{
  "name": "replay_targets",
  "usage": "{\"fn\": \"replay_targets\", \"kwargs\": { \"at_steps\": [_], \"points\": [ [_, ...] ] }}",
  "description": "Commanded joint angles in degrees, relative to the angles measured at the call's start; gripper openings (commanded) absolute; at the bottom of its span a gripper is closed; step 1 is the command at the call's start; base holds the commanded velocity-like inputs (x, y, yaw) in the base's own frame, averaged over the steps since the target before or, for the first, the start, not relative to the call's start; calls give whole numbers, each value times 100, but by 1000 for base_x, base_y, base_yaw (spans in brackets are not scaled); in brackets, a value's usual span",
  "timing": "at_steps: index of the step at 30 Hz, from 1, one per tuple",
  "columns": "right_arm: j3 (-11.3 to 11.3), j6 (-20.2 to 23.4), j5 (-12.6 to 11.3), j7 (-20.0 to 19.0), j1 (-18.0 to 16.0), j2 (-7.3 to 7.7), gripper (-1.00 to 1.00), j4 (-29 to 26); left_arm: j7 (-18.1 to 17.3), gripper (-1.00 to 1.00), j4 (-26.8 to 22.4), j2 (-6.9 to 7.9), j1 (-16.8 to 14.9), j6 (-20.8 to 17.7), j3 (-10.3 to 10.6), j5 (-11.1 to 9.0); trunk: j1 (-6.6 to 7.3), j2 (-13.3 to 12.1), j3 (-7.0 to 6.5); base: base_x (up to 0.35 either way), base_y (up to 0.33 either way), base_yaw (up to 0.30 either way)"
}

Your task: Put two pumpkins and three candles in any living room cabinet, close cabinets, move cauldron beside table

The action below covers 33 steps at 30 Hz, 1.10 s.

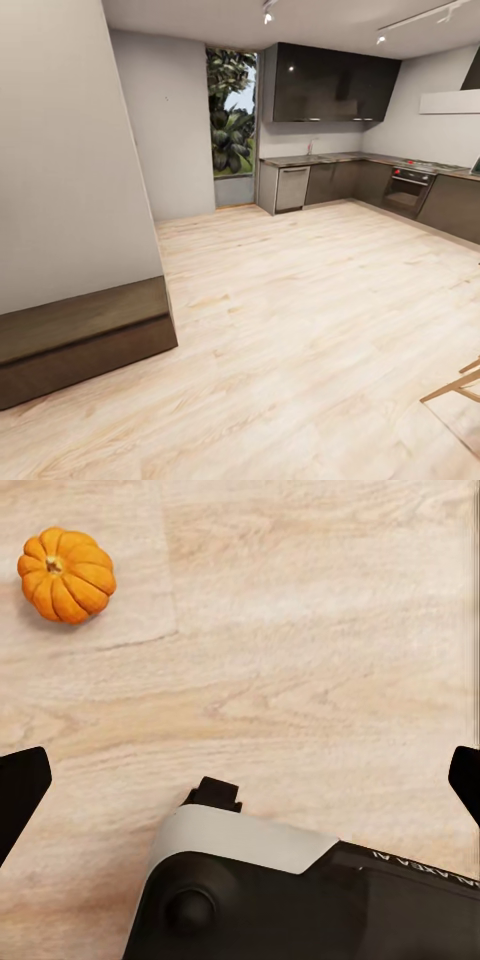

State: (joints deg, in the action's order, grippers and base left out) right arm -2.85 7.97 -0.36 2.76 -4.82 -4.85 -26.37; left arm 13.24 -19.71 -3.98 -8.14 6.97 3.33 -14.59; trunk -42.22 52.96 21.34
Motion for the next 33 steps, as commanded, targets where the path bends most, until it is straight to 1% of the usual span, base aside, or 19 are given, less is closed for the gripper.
{"fn": "replay_targets", "kwargs": {
  "at_steps": [1, 4, 6, 9, 12, 13, 16, 18, 22, 26, 28, 31, 33],
  "points": [
    [-22, -104, -6, 121, -1, -3, 100, 88, 29, 100, 2, 2, -4, 23, 36, -53, -4, 4, 6, 311, -92, 1],
    [-22, -608, -6, 517, -1, 19, 100, 337, 29, 100, 2, 2, -3, 23, 36, -53, -4, 4, 6, 311, -92, 0],
    [-22, -1302, -9, 848, -1, 32, 100, 436, 29, 100, 2, 2, -3, 23, 36, -53, -4, 4, 6, 311, -92, 0],
    [-32, -1998, -14, 1074, -1, 48, 100, 597, 29, 100, 2, 6, -4, 23, 36, -53, -4, 4, 6, 311, -92, 0],
    [-134, -2454, -15, 1219, -1, 96, 100, 847, 29, 100, 2, 9, -4, 23, 36, -53, -4, 4, 6, 311, -92, 0],
    [-165, -2511, -19, 1234, -1, 103, 100, 876, 29, 100, 2, 10, -4, 23, 36, -53, -4, 4, 6, 311, -92, 0],
    [-236, -2492, -21, 1258, -7, 101, 100, 902, 29, 100, 2, 11, -4, 23, 36, -53, -4, 4, 6, 311, -92, 0],
    [-264, -2453, -24, 1261, -9, 64, 100, 889, 29, 100, 2, 9, -4, 23, 36, -53, -4, 4, 6, 311, -92, 0],
    [-269, -2437, -19, 1202, -10, 57, 100, 871, 29, 100, 2, 15, -3, 23, 36, -53, -4, 4, 6, 311, -92, 0],
    [-268, -2449, -20, 940, -10, 50, 100, 864, 29, 100, 2, 25, -2, 23, 36, -53, -4, 4, 6, 311, -91, 0],
    [-276, -2438, -39, 873, -10, 41, 100, 859, 29, 100, 2, 29, -1, 23, 36, -55, -4, 4, 6, 311, -54, 0],
    [-274, -2477, -43, 845, -10, 34, 100, 782, 29, 100, 2, 33, -3, 23, 36, -60, -4, 4, 6, 311, -12, 0],
    [-241, -2457, 4, 844, -10, -1, 100, 756, 29, 100, 2, 34, -2, 23, 36, -59, -4, 4, 6, 311, -3, 21]
  ]
}}
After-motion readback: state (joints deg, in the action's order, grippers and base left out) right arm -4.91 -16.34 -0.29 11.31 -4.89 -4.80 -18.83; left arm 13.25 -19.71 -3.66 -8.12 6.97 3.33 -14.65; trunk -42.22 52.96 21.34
